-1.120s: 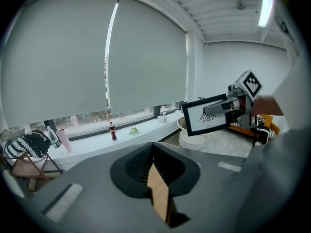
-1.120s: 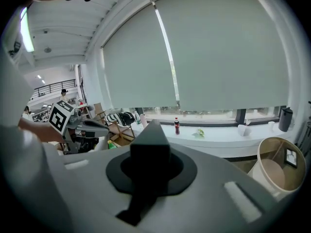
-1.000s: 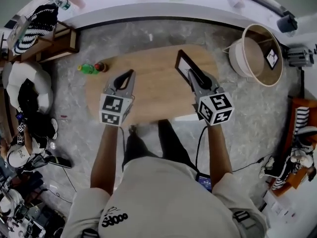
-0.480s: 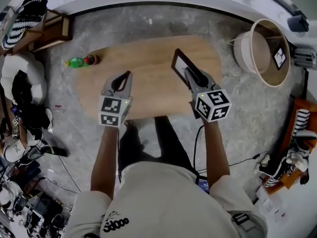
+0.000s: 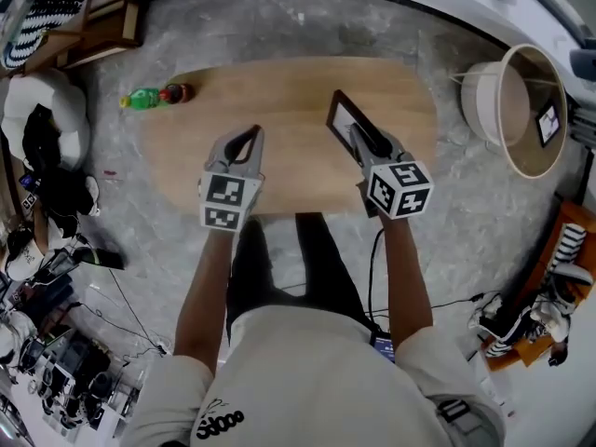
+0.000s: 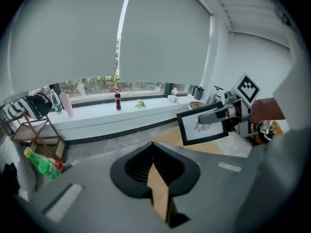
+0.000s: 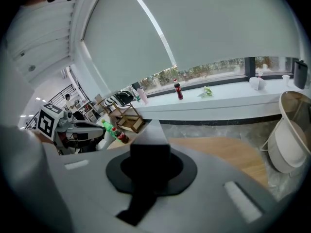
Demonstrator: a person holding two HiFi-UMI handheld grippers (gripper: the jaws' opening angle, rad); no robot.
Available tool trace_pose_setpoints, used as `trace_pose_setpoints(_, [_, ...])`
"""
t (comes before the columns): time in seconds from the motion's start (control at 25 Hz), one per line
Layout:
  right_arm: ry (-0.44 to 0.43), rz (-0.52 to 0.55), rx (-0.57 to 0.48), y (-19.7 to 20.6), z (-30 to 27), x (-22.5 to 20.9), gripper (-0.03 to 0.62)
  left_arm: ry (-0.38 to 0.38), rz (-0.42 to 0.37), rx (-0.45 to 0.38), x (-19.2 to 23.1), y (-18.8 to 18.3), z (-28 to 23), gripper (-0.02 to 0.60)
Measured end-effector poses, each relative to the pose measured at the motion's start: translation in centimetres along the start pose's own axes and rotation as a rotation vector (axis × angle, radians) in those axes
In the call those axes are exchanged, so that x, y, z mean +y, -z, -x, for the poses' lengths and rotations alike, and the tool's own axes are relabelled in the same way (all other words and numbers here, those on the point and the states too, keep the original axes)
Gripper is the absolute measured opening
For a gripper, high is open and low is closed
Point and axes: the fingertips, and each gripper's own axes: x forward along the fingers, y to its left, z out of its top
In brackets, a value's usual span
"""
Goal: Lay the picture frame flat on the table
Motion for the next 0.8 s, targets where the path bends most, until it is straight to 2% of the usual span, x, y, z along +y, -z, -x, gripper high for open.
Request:
trace_pose_setpoints(0.48, [-0.064,-0.104,0.084,3.9,-7.1,-1.7,0.014,-0.023,0.107,0.056,0.8,4.1,-2.8,0.009])
trace_pose_setpoints(0.8, [-0.058,-0.145,0.170,8.1,-11.2,-3.3,0.014,-0.024,0.125,0.089,1.8,6.2,-3.3,0.009])
